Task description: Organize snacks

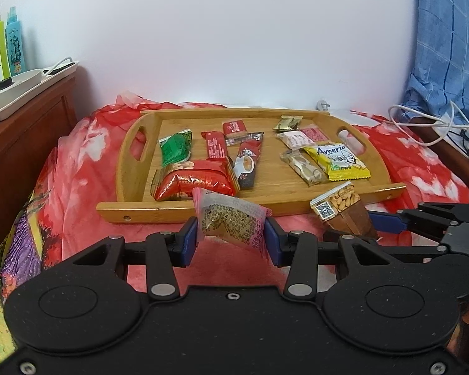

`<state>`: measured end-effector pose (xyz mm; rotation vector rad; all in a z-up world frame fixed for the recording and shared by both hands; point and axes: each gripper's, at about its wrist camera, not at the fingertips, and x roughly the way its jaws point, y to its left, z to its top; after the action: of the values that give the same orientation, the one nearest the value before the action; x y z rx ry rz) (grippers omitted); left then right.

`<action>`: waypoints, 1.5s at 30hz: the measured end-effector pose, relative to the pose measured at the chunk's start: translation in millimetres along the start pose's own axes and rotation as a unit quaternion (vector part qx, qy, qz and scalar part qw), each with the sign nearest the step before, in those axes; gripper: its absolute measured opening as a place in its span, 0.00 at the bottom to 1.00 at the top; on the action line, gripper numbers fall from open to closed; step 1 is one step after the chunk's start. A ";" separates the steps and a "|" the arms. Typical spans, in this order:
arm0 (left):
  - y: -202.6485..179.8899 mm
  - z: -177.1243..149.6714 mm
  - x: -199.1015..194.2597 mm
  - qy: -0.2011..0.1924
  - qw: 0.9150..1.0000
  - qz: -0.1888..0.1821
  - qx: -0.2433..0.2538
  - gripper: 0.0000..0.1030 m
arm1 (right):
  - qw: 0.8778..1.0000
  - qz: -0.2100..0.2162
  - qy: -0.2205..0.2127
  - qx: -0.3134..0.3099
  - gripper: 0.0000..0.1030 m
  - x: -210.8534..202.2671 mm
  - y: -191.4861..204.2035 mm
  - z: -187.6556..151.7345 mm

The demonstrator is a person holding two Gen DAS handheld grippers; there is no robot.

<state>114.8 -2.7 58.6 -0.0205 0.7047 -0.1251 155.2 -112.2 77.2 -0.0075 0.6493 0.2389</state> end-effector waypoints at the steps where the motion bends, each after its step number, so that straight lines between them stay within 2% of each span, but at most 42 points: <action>1: 0.8 0.2 0.0 0.000 1.000 0.000 -0.001 0.41 | 1.000 0.002 -0.003 0.005 0.45 -2.7 -0.4 0.5; 10: 2.8 12.8 1.1 -0.003 1.000 0.006 -0.010 0.41 | 0.999 0.013 -0.026 0.039 0.45 -16.7 -9.9 16.3; 16: 4.8 35.0 1.1 -0.018 1.000 0.013 -0.016 0.41 | 0.996 0.017 -0.048 0.070 0.45 -17.1 -19.6 37.5; 25: 15.6 72.4 13.6 -0.026 0.999 0.017 -0.034 0.41 | 0.994 0.016 -0.076 0.081 0.45 -11.6 -25.6 61.4; 32: 22.0 100.9 35.6 -0.023 0.999 0.002 -0.047 0.41 | 0.994 0.022 -0.071 0.082 0.46 3.0 -29.3 73.3; 38: 30.9 123.7 66.4 -0.009 0.998 0.008 -0.060 0.41 | 0.994 0.024 -0.063 0.088 0.46 20.3 -35.4 87.0; 45: 42.4 146.0 106.9 0.007 0.997 0.011 -0.071 0.41 | 0.993 0.029 -0.034 0.105 0.46 51.5 -49.5 108.1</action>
<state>294.5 23.0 98.4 -0.1483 0.7266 -0.0539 270.5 -140.3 129.2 0.2214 0.6044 0.2252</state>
